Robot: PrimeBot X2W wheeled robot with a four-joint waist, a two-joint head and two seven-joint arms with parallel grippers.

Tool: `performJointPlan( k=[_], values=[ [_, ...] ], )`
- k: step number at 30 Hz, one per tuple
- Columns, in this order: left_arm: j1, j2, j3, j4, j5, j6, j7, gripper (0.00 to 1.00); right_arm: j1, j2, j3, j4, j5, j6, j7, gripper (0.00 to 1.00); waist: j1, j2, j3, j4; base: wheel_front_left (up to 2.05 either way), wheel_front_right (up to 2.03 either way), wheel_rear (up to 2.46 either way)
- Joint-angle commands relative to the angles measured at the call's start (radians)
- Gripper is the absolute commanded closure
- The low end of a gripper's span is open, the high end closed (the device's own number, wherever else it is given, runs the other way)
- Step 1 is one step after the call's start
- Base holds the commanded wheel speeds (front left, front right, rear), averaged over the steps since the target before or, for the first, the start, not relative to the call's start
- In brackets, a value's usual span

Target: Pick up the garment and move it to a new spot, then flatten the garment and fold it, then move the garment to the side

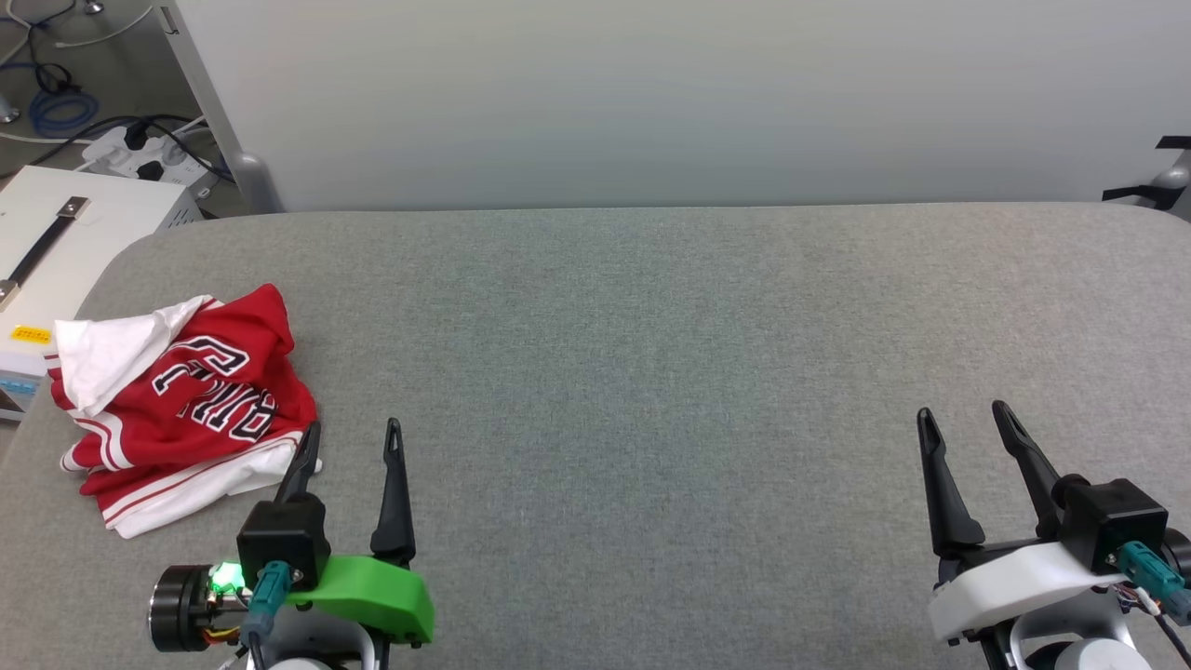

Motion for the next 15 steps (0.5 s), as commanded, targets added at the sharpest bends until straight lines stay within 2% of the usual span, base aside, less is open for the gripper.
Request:
performJointPlan(
  k=[1, 15],
  values=[
    [0.017, -0.002, -0.002, -0.005, -0.007, 0.007, -0.013, 0.0, 0.012, -0.002, 0.002, -0.01, 0.007, 0.0, -0.011, 0.0, 0.0, -0.0001, 0.0, 0.0, 0.0, 0.0, 0.0],
    [0.027, -0.002, -0.008, -0.011, -0.016, 0.006, -0.044, 0.0, 0.024, -0.003, 0.002, -0.019, 0.019, 0.0, -0.041, 0.0, 0.0, -0.0001, 0.003, 0.0, 0.0, 0.0, 0.0]
  ],
)
